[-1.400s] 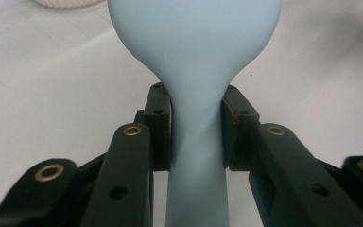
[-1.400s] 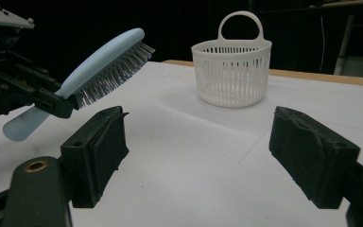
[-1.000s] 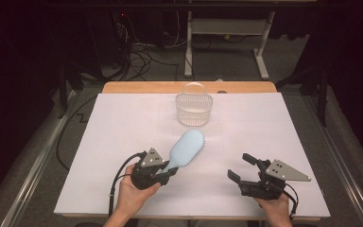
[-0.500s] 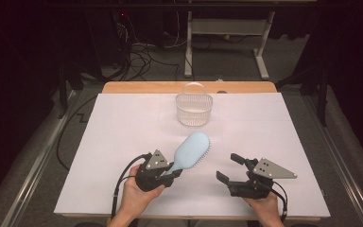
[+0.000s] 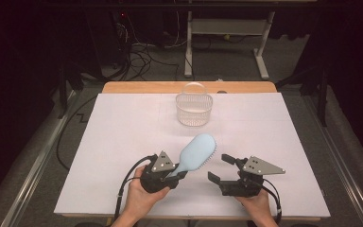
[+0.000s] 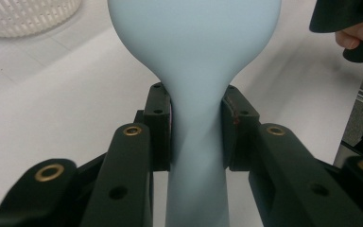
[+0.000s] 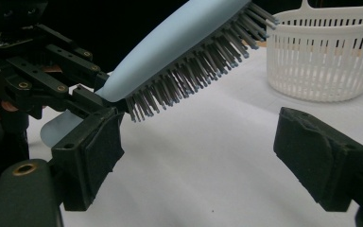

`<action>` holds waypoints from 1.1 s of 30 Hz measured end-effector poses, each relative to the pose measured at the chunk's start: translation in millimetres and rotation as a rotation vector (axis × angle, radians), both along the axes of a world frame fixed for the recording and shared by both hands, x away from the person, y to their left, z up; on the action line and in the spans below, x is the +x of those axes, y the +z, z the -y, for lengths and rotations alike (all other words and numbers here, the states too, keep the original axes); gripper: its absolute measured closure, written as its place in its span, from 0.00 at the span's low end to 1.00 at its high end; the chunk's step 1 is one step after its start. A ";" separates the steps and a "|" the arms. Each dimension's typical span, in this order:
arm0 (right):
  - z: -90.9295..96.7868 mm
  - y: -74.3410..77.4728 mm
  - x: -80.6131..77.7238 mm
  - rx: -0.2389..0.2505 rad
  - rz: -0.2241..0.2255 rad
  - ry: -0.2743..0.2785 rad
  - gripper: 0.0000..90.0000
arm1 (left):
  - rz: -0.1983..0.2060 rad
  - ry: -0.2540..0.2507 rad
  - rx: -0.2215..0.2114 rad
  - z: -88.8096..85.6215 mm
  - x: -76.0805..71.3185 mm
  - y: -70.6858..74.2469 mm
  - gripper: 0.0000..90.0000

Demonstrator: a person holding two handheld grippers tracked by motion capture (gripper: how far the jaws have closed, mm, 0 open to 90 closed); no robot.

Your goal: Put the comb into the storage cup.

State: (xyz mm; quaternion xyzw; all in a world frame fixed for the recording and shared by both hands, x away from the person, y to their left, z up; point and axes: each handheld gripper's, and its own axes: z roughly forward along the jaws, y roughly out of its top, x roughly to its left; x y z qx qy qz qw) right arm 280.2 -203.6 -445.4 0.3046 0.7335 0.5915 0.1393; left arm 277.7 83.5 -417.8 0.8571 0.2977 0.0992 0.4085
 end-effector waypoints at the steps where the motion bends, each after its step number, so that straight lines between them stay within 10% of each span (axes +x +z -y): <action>1: -1.0 -0.1 0.5 0.001 -0.003 0.002 0.18 | 0.002 -0.002 0.002 1.0 0.0 -0.2 0.77; 33: -21.2 -0.2 14.6 0.070 -0.099 0.049 0.18 | 0.017 -0.037 0.026 20.9 -1.7 -4.2 0.77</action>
